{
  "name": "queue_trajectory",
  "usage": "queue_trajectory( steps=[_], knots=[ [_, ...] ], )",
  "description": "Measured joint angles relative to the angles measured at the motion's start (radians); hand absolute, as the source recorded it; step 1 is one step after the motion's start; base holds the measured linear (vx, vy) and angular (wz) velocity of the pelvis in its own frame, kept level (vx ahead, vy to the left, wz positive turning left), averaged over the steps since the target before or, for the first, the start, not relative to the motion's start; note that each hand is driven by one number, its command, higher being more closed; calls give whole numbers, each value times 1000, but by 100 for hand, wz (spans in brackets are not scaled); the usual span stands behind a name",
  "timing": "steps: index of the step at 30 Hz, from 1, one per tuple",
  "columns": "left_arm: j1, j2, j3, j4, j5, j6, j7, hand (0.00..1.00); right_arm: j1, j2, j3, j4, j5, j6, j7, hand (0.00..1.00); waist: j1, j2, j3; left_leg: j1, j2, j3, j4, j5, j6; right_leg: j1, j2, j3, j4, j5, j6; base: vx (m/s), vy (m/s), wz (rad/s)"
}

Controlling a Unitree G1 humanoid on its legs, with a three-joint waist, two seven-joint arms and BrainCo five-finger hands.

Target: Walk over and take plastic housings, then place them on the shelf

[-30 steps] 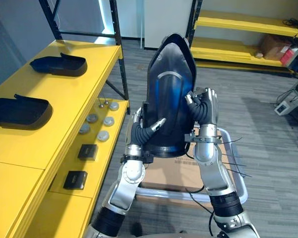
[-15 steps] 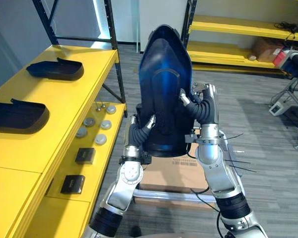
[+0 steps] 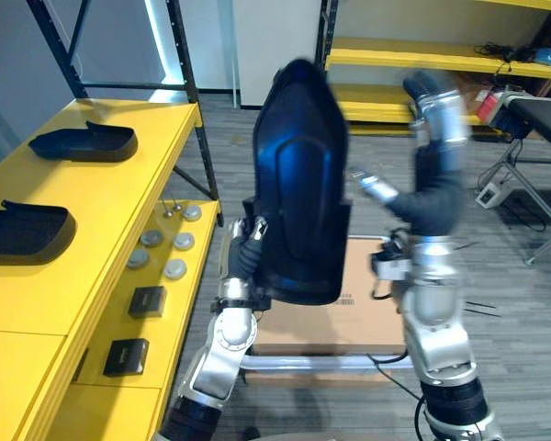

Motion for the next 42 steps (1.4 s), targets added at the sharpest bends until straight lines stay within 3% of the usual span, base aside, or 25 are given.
queue_trajectory(
  steps=[4,8,11,14,22,28,33,36,37,38,39,42],
  knots=[
    [44,-6,45,-34,-2,0,0,100,89,15,-192,142,12,9,-64,0,-18,12,-8,-9,-1,0,0,-2,-2,-9,-1,1,-1,0,0,0,0,0],
    [83,-6,64,-129,-20,-11,1,100,185,14,-343,442,57,50,-106,0,-31,22,-16,-23,2,-3,0,-3,-4,-16,2,-3,-12,2,0,5,-7,1],
    [85,-14,89,-174,-22,-26,1,100,213,16,-379,728,138,94,-96,0,-46,32,-22,-36,1,-14,0,-3,-4,-17,3,-13,-16,2,1,30,-21,8],
    [88,-17,90,-197,-42,-45,-10,100,252,52,-392,982,194,125,-40,0,-44,39,-21,-40,2,-28,0,-3,-4,-13,3,-21,-16,2,2,29,-17,12],
    [142,-25,76,-202,-80,-60,-16,100,374,161,-137,1294,155,198,144,0,-38,33,-3,-34,1,-30,9,-26,-10,8,1,-23,-13,-3,3,-15,-3,2],
    [163,-32,72,-203,-89,-60,-21,100,393,149,-57,1318,107,201,182,0,-30,22,9,-43,-2,-69,10,-28,-11,9,-4,-57,17,-37,0,-10,-12,20],
    [162,-36,24,-218,-89,-61,-40,100,359,135,18,1318,104,196,187,0,10,-1,71,-119,-13,-211,77,-8,-21,19,-7,-208,61,-77,-5,53,-67,89],
    [164,-43,2,-270,-105,-61,-52,100,308,113,56,1315,104,191,186,0,25,8,111,-176,-21,-270,94,18,-52,20,-20,-336,97,-111,-9,6,-56,115],
    [163,-45,2,-278,-112,-61,-53,100,300,113,63,1314,104,191,186,0,34,10,113,-189,-19,-249,90,21,-57,21,-23,-357,100,-116,-9,-81,-13,99],
    [162,-51,0,-286,-120,-61,-56,100,292,117,68,1311,101,191,186,0,45,16,115,-206,11,-99,79,-35,-15,31,-27,-403,108,-120,-7,-51,10,114],
    [162,-54,-3,-289,-120,-63,-56,100,304,127,63,1306,104,195,154,0,34,9,121,-217,63,107,114,-62,-11,55,-37,-458,107,-119,-7,-25,25,122],
    [149,-64,-33,-288,-123,-70,-55,100,333,97,66,1299,106,199,150,0,15,21,117,-234,183,509,226,-69,5,80,-52,-543,128,-125,2,78,87,98]
  ],
)
